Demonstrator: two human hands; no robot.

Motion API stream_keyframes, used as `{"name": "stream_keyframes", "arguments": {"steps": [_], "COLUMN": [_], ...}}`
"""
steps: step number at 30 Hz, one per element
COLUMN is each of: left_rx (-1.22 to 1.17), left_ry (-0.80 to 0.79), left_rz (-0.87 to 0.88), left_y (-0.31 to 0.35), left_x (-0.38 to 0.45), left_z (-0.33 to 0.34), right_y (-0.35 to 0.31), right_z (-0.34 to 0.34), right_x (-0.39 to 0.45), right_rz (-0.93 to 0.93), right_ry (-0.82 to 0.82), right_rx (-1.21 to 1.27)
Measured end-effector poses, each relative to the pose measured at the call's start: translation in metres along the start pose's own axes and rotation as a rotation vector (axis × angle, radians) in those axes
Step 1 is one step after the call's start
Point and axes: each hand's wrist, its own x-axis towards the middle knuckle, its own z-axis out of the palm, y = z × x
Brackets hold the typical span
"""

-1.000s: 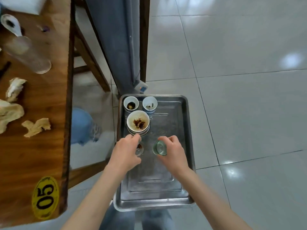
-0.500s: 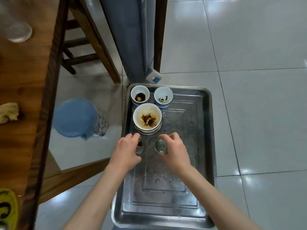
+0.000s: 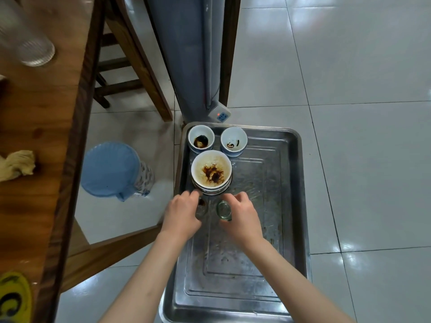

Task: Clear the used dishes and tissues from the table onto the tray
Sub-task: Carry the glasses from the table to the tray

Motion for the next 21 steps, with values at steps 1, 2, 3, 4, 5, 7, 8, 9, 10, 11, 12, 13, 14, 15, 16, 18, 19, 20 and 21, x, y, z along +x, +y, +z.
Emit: {"name": "stream_keyframes", "arguments": {"steps": [1, 2, 3, 4, 5, 7, 8, 9, 10, 11, 12, 13, 14, 15, 16, 18, 19, 20, 21], "left_rx": [0.001, -0.005, -0.013, -0.022, -0.029, -0.033, -0.032, -0.030, -0.029, -0.029, -0.029, -0.029, -0.029, -0.030, -0.033, -0.039, -0.040, -0.039, -0.038], "left_ry": [0.006, 0.012, 0.017, 0.020, 0.022, 0.023, 0.024, 0.025, 0.026, 0.027, 0.027, 0.027, 0.026, 0.026, 0.024, 0.022, 0.023, 0.023, 0.024], "left_rz": [-0.005, -0.008, -0.008, -0.008, -0.009, -0.009, -0.009, -0.008, -0.007, -0.006, -0.005, -0.005, -0.004, -0.002, 0.000, 0.000, 0.001, 0.002, 0.002], "left_y": [-0.0009, -0.0018, -0.0029, -0.0034, -0.0037, -0.0035, -0.0033, -0.0031, -0.0031, -0.0032, -0.0033, -0.0036, -0.0037, -0.0036, -0.0033, -0.0028, -0.0029, -0.0031, -0.0033], "left_x": [0.0003, 0.0008, 0.0017, 0.0026, 0.0033, 0.0040, 0.0038, 0.0035, 0.0031, 0.0027, 0.0025, 0.0024, 0.0026, 0.0028, 0.0028, 0.0028, 0.0026, 0.0025, 0.0024], "left_z": [0.0012, 0.0022, 0.0027, 0.0030, 0.0031, 0.0034, 0.0040, 0.0048, 0.0053, 0.0057, 0.0059, 0.0058, 0.0055, 0.0051, 0.0048, 0.0048, 0.0049, 0.0051, 0.0051], "right_y": [-0.0012, -0.0025, -0.0037, -0.0044, -0.0046, -0.0047, -0.0049, -0.0050, -0.0052, -0.0055, -0.0057, -0.0058, -0.0058, -0.0059, -0.0060, -0.0064, -0.0066, -0.0069, -0.0070], "right_z": [0.0020, 0.0037, 0.0048, 0.0053, 0.0056, 0.0060, 0.0062, 0.0064, 0.0064, 0.0063, 0.0061, 0.0057, 0.0055, 0.0055, 0.0057, 0.0064, 0.0068, 0.0070, 0.0072], "right_x": [-0.0004, -0.0009, -0.0006, 0.0001, 0.0009, 0.0013, 0.0011, 0.0008, 0.0004, 0.0005, 0.0004, 0.0007, 0.0010, 0.0012, 0.0013, 0.0015, 0.0015, 0.0016, 0.0015], "right_rz": [0.000, -0.002, -0.003, -0.001, 0.003, 0.011, 0.012, 0.011, 0.010, 0.010, 0.010, 0.010, 0.010, 0.010, 0.011, 0.013, 0.015, 0.017, 0.019], "right_ry": [-0.009, -0.013, -0.009, -0.002, 0.006, 0.010, 0.007, 0.003, -0.001, -0.006, -0.011, -0.014, -0.014, -0.012, -0.010, -0.007, -0.006, -0.005, -0.003], "right_rx": [-0.005, -0.006, -0.003, 0.003, 0.008, 0.005, -0.001, -0.007, -0.011, -0.014, -0.017, -0.021, -0.025, -0.028, -0.028, -0.029, -0.028, -0.027, -0.026]}}
